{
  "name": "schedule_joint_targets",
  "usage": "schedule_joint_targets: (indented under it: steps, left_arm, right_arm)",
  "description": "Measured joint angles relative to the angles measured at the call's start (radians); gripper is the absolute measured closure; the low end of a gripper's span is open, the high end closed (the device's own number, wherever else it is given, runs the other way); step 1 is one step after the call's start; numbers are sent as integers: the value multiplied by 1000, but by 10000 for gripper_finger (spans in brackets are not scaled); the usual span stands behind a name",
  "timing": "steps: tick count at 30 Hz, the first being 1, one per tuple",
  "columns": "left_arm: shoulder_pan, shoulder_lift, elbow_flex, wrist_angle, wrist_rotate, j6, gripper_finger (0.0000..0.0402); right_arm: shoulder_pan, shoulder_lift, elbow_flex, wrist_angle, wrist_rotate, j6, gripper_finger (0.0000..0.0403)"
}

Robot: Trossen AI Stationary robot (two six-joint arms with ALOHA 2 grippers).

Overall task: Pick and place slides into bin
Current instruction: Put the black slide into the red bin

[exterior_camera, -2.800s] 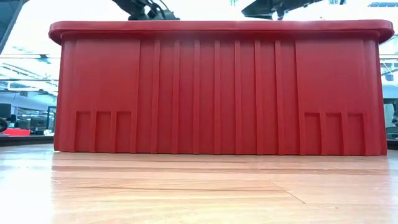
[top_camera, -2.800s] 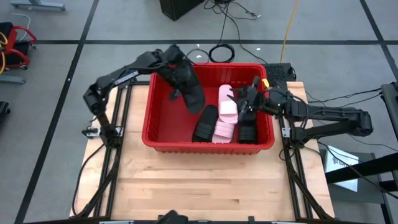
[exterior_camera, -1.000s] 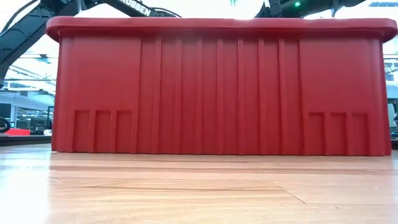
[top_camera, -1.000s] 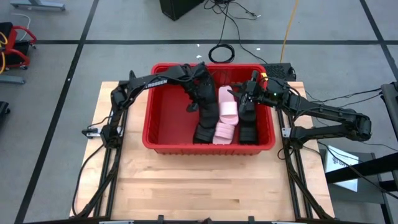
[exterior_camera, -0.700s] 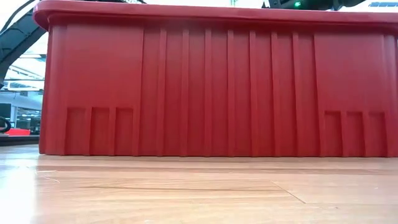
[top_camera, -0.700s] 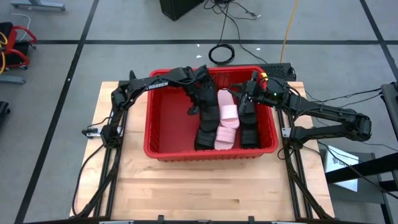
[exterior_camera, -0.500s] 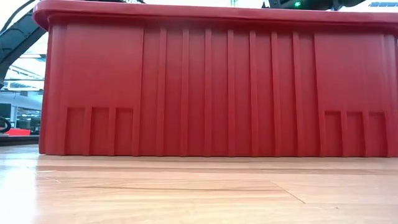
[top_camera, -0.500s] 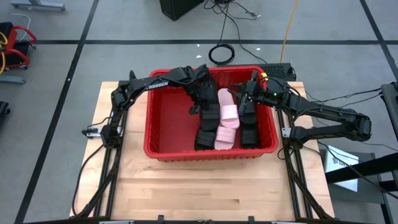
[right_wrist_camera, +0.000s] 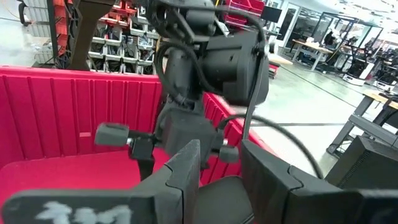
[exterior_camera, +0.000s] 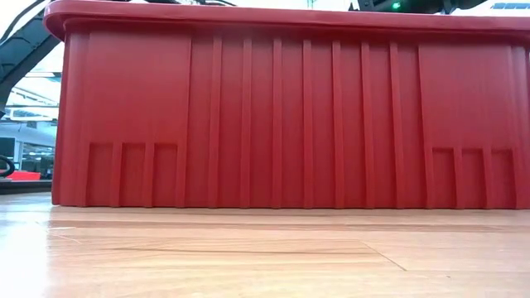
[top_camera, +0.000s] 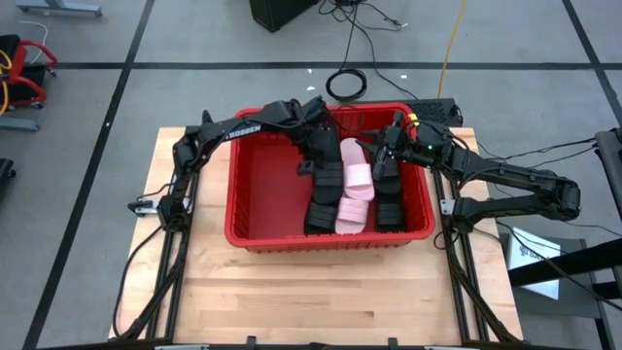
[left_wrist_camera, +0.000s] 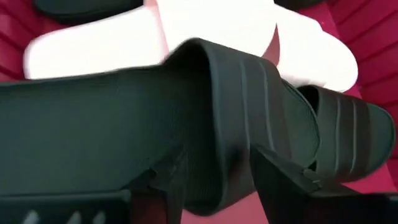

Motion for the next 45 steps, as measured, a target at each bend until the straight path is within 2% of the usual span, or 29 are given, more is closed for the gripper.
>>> schedule_joint_targets:
  steps: [7,10,13,18,22,28,35,39,45]
  left_arm:
    - [-4,-3,97,2,-22,9,210]
    - [-6,-5,88,62,-145,-15,209]
    - [-6,-5,45,102,-241,-25,208]
    - [-8,-5,-75,228,-238,-43,208]
    - [-17,-5,-201,325,-193,-62,208]
    - [-47,-13,-306,393,-216,-83,208]
    - [-50,-6,-287,414,-189,-101,208]
    - [-54,3,-203,343,-235,-96,208]
    - [-67,2,-82,324,-239,-62,208]
  right_arm:
    - [0,0,0,-3,0,0,298]
    - [0,0,0,-3,0,1,298]
    - [2,0,0,-10,0,2,298]
    - [2,0,0,-11,0,1,298]
    - [2,0,0,-11,0,1,298]
    - [2,3,0,1,0,-1,298]
    - [2,49,0,24,0,2,298]
    - [2,82,0,27,0,5,298]
    - [2,91,0,48,0,5,298]
